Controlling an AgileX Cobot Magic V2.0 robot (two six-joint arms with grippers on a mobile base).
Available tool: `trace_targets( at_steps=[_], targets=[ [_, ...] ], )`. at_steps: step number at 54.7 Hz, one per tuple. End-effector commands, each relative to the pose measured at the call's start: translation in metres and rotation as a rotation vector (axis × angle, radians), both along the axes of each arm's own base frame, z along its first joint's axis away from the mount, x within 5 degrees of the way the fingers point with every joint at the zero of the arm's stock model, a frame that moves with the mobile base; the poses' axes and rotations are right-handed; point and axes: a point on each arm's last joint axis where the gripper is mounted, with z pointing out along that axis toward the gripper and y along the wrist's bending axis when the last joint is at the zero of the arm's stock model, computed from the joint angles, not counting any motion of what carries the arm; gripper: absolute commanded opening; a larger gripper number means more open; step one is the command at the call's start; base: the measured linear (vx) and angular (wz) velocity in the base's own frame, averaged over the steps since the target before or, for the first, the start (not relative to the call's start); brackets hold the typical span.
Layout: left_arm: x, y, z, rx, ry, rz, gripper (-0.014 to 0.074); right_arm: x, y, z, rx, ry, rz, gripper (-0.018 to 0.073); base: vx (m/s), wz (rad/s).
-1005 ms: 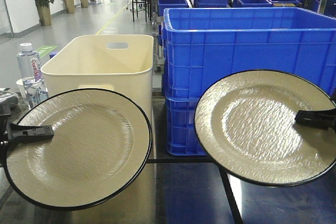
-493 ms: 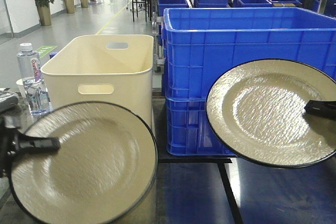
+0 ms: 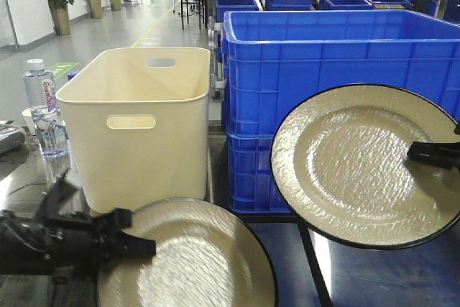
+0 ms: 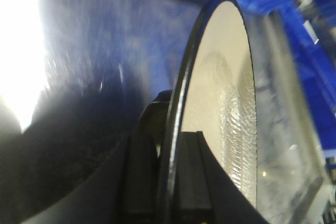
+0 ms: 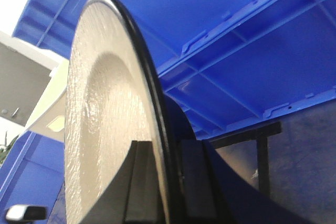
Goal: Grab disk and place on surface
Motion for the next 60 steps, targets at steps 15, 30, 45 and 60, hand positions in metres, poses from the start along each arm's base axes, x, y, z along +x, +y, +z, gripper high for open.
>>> trace_targets(
  at_steps=[15, 30, 45, 60],
  targets=[
    [0.002, -0.028, 0.007, -0.027, -0.097, -0.083, 0.0227, -0.009, 0.006, 0.027, 0.087, -0.103, 0.052, -0.0009, 0.00, 0.00],
    [0.003, -0.023, 0.000, 0.184, -0.286, -0.210, 0.0496, -0.006, 0.025, 0.022, -0.101, -0.168, 0.118, -0.0009, 0.00, 0.00],
    [0.003, -0.004, 0.007, 0.343, -0.363, -0.191, 0.0542, -0.004, 0.078, 0.015, -0.252, -0.220, 0.244, -0.0009, 0.00, 0.00],
    [-0.031, 0.029, 0.064, 0.473, -0.550, -0.157, 0.0542, 0.009, 0.118, -0.013, -0.239, -0.140, 0.373, 0.0008, 0.00, 0.00]
  ],
)
